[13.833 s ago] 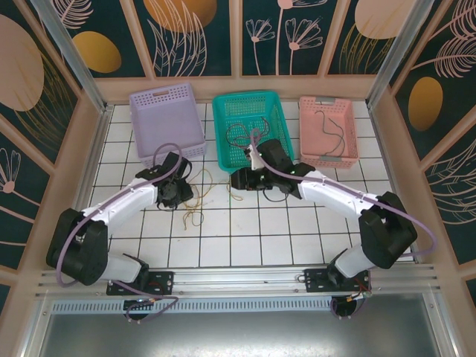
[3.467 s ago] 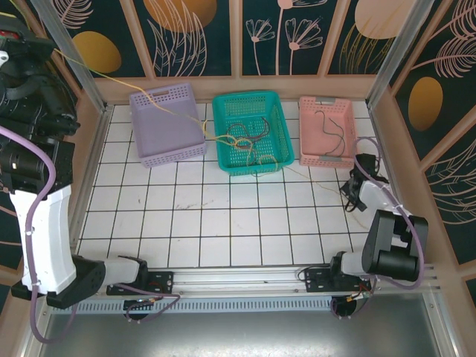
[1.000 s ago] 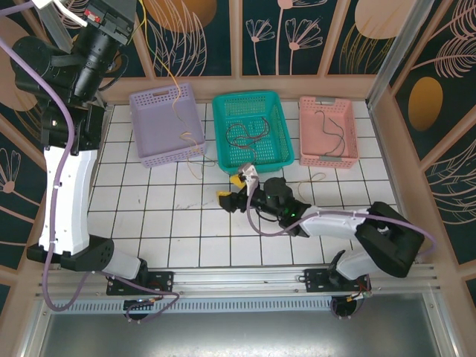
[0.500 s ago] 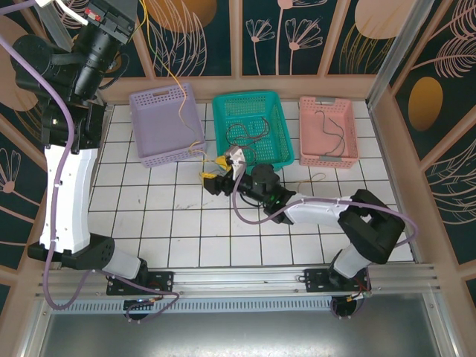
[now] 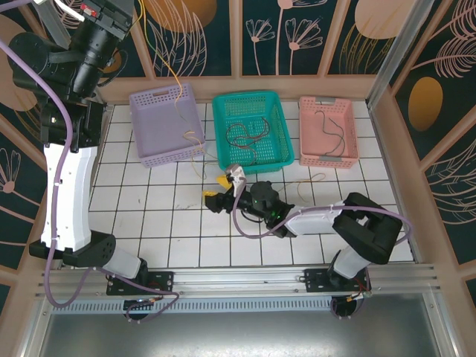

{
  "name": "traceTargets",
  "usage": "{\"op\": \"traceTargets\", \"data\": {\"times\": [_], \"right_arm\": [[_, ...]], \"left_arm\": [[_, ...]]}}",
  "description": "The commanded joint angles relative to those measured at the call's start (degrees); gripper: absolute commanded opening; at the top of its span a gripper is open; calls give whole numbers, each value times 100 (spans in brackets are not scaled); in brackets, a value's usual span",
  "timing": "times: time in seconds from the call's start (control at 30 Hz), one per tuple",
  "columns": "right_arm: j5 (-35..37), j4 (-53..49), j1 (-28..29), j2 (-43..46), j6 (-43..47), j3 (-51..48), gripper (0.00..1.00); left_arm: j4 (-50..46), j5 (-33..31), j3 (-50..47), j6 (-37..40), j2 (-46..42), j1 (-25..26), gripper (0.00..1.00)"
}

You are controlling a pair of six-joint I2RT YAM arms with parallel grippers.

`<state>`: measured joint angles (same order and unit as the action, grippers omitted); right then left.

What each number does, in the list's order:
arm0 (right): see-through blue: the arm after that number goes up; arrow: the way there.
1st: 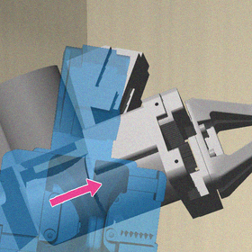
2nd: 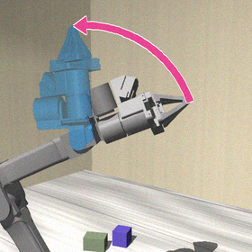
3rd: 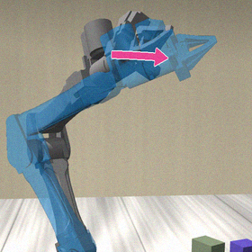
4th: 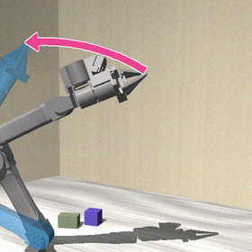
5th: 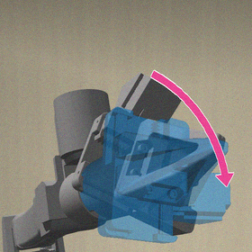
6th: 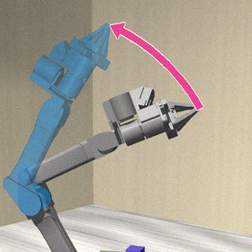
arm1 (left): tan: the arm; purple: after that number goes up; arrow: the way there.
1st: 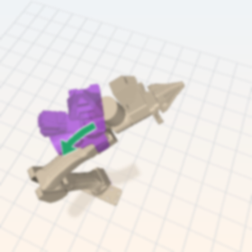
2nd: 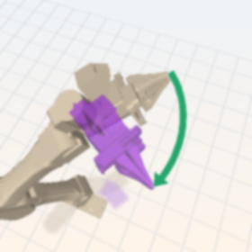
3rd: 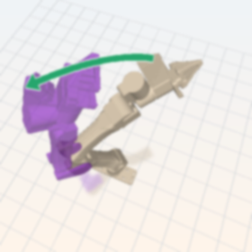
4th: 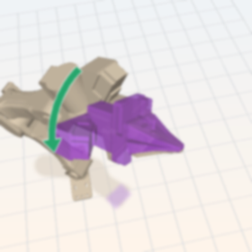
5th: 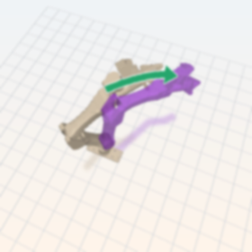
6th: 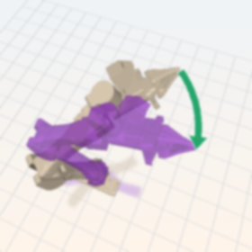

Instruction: Untangle the cables

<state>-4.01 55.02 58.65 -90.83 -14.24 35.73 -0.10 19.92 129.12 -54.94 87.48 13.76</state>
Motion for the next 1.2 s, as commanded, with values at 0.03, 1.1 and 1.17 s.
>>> {"op": "traceTargets", "data": {"times": [0.03,1.1,1.17], "right_arm": [[575,486,239,-431,178,380,77],[1585,-3405,511,-298,-24,529,0],[1542,-3978,255,-14,-338,306,0]], "left_arm": [[146,-54,191,-127,81,-32,0],[-2029,-3722,909,2119,585,-47,0],[-2120,-4317,790,2255,651,-109,0]]}}
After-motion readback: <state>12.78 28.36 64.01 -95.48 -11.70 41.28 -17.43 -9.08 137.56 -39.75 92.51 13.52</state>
